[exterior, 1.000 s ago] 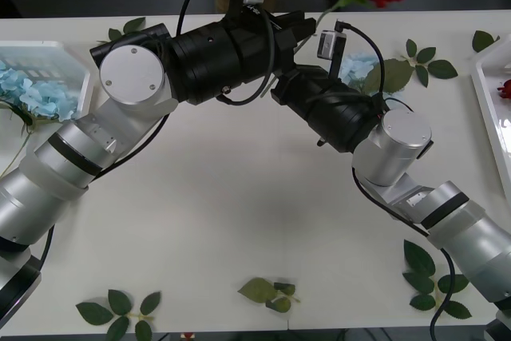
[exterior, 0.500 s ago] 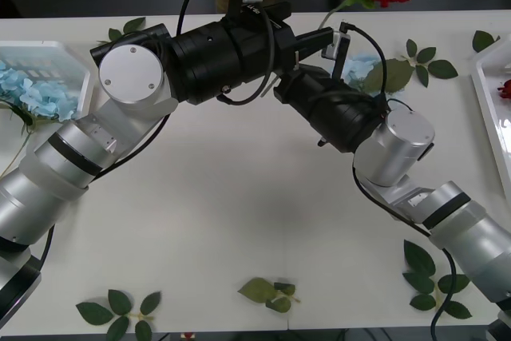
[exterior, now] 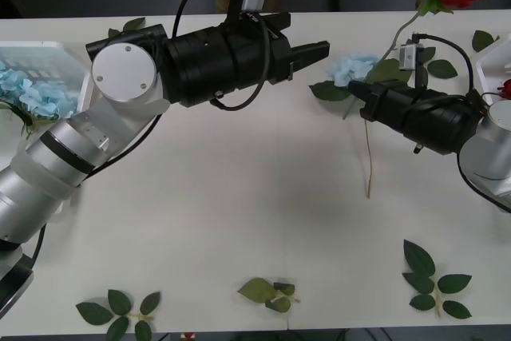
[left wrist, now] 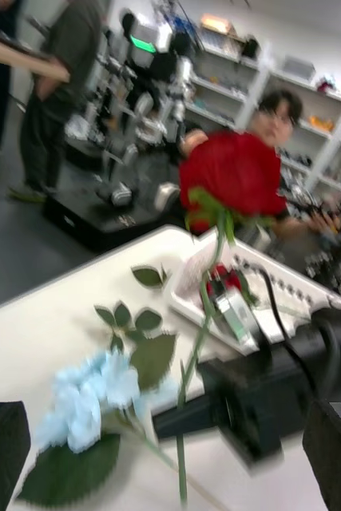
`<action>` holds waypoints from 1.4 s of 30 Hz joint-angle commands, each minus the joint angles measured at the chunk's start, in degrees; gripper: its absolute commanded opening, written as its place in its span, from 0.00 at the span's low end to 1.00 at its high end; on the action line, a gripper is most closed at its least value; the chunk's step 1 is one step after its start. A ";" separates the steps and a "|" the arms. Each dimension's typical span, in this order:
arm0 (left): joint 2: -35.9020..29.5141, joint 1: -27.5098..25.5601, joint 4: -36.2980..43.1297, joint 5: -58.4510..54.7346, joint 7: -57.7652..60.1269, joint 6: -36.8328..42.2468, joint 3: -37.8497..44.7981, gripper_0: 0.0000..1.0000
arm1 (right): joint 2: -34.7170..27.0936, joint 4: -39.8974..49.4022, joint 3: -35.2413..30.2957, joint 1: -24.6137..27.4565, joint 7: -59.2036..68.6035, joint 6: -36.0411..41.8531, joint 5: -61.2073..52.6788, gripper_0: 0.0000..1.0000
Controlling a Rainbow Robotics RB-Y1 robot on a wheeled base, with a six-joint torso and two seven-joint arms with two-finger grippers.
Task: Place the red flowers into the right box and the blue flowers into the left box. If a person shows an open palm, hand one flower to the person first, then continue sorting.
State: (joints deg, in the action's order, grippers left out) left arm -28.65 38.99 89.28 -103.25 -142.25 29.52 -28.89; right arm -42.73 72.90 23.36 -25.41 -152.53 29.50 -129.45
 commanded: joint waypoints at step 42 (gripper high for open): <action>2.72 -19.47 -7.37 15.10 -12.75 53.80 36.80 1.00 | -0.78 -8.13 -46.73 -9.83 31.95 42.57 132.79 0.00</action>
State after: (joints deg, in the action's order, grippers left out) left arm -26.75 20.89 80.15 -87.41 -158.20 83.78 8.85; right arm -43.24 65.09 -22.13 -34.55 -120.02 74.75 -1.69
